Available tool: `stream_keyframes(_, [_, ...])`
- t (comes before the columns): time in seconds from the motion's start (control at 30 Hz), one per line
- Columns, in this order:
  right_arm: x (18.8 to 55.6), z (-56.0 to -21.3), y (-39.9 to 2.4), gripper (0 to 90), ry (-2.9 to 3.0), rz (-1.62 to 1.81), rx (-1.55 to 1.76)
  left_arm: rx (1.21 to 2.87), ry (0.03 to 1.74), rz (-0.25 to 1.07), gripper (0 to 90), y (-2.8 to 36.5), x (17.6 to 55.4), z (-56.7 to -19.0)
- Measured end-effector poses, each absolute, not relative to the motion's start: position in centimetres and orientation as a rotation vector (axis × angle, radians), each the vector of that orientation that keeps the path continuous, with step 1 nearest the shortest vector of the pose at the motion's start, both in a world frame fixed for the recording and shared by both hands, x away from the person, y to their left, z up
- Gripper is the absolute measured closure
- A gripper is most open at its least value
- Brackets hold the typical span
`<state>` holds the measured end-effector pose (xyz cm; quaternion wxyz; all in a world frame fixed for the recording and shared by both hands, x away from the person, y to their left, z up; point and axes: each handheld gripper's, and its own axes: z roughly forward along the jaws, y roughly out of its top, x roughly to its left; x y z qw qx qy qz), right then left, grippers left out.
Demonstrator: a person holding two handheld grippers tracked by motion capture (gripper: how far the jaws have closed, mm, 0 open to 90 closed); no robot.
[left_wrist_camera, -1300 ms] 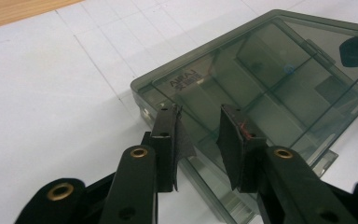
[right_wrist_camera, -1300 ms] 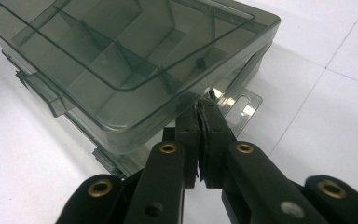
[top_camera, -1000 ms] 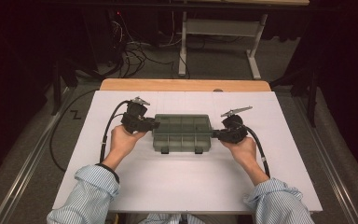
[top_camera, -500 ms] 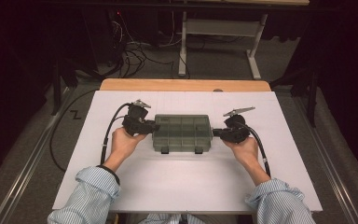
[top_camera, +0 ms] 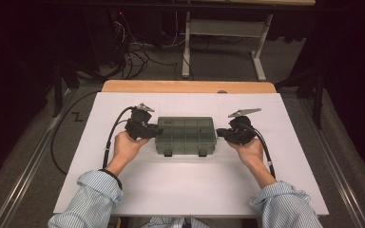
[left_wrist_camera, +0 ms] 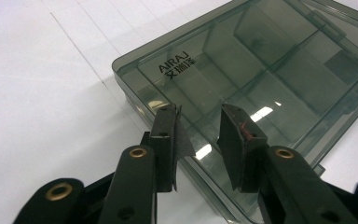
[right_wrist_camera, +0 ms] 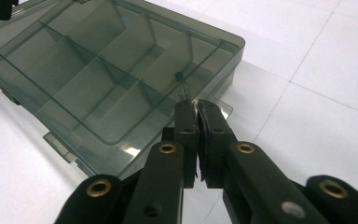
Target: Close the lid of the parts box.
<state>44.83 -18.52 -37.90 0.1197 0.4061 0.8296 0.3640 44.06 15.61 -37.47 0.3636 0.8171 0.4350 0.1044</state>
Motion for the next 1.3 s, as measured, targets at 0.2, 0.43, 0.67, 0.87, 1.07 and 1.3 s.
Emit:
stream_keyframes(0.2, [44.8,-37.8,-18.3,89.6,2.431,1.098,1.189,2.101,1.12,0.271,67.1,15.6,44.0,-37.7])
stream_keyframes(0.43, [44.7,-37.8,-18.0,89.1,2.428,1.113,1.177,2.112,1.116,0.274,67.2,15.6,43.8,-38.1])
stream_keyframes(0.67, [44.7,-37.9,-17.8,88.5,2.428,1.12,1.162,2.109,1.118,0.274,67.1,15.6,43.7,-38.3])
stream_keyframes(0.87, [44.7,-38.0,-17.5,88.4,2.441,1.112,1.155,2.119,1.119,0.278,67.1,15.5,43.7,-38.5])
stream_keyframes(1.07, [44.8,-38.3,-17.2,88.3,2.45,1.106,1.156,2.118,1.119,0.279,66.9,15.5,43.7,-38.5])
stream_keyframes(1.3, [44.8,-38.4,-17.2,88.2,2.448,1.106,1.156,2.122,1.118,0.284,66.9,15.5,43.7,-38.6])
